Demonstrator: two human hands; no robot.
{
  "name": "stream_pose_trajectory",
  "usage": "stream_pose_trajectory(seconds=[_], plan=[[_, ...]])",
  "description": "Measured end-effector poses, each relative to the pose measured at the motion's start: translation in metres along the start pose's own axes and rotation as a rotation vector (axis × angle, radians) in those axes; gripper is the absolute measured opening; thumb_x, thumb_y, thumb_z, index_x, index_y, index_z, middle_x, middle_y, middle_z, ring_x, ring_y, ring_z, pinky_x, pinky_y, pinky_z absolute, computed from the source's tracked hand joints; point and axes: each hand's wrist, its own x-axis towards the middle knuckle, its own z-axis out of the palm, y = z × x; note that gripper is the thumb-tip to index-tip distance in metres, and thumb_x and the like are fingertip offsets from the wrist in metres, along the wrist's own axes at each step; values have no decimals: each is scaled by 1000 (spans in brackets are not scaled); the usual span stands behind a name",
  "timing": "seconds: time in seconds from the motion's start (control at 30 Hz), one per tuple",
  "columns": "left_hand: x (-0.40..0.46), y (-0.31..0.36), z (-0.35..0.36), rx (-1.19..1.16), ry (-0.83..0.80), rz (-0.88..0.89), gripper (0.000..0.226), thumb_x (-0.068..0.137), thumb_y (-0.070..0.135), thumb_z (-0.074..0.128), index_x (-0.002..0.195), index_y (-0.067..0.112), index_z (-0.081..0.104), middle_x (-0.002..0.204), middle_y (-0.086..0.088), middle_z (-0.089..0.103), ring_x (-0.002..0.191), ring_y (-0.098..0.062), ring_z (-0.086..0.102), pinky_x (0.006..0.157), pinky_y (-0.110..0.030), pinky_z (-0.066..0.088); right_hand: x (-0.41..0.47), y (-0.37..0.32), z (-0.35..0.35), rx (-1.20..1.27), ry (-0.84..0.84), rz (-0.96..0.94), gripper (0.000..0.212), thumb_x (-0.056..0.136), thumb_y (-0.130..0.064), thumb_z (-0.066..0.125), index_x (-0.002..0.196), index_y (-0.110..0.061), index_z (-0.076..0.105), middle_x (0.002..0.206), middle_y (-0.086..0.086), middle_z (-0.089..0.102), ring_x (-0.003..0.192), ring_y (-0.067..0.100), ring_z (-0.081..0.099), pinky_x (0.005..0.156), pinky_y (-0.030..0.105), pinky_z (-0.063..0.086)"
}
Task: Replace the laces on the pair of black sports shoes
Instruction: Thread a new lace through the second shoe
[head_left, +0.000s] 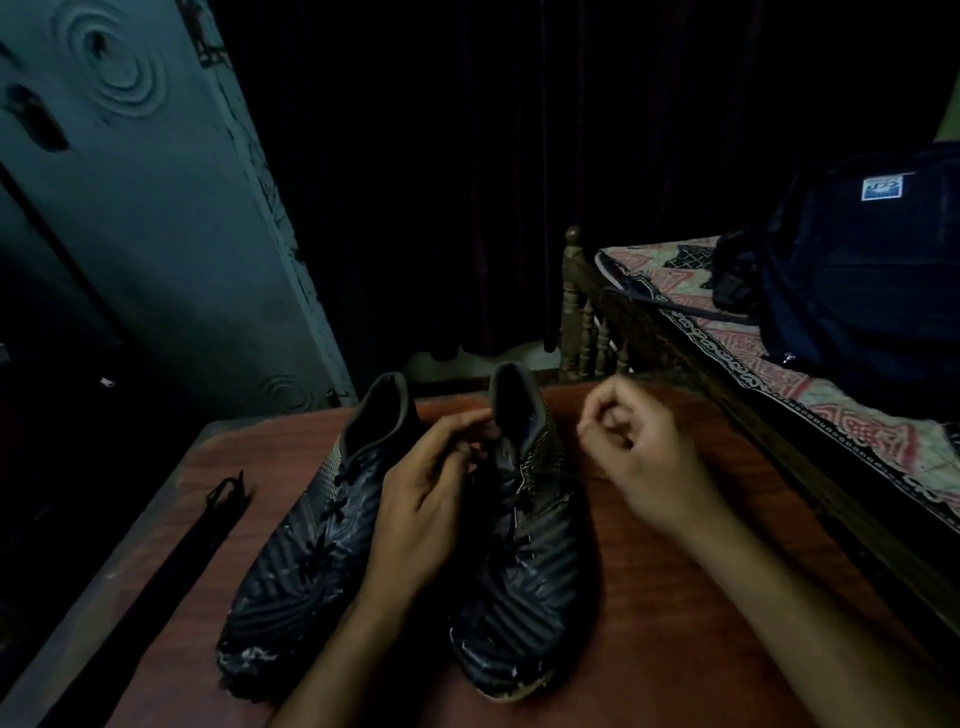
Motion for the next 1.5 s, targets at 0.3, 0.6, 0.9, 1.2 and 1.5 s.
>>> stream_pose_trajectory(seconds=[0.3,0.6,0.9,1.2,1.5], plan=[[0,-9,3,-86,30,-59,44,108,5,42,116,36,72,115,2,74,106,-18,68,94,-43,54,1,-7,-1,-56,-123,-45,14,95,-24,69,81,-21,69,87,-7,72,84,9,66,77,24,50],[1,-11,5,-95,39,-90,46,103,-4,41,116,28,72,113,3,75,104,-14,68,94,-37,52,2,-20,3,870,44,294,26,105,-20,41,80,-14,44,65,8,45,54,24,53,61,40,53],[0,-11,3,-59,36,-65,52,96,-12,43,116,27,72,111,6,75,103,-13,68,92,-35,53,-1,1,-6,-388,-307,-62,19,84,-45,74,90,-30,65,76,-11,70,72,3,65,69,31,54],[-3,-5,3,3,-7,-9,49,93,-11,57,117,30,69,112,12,73,106,-8,66,87,-16,52,8,7,0,185,175,188,26,106,-25,47,88,-13,62,85,-1,66,80,15,61,65,26,52],[-1,-9,1,196,-34,42,16,92,11,75,100,25,74,108,15,62,105,-4,66,94,-27,58,5,-3,11,455,331,278,29,108,-21,42,82,-15,55,63,-5,60,59,8,58,55,28,39]])
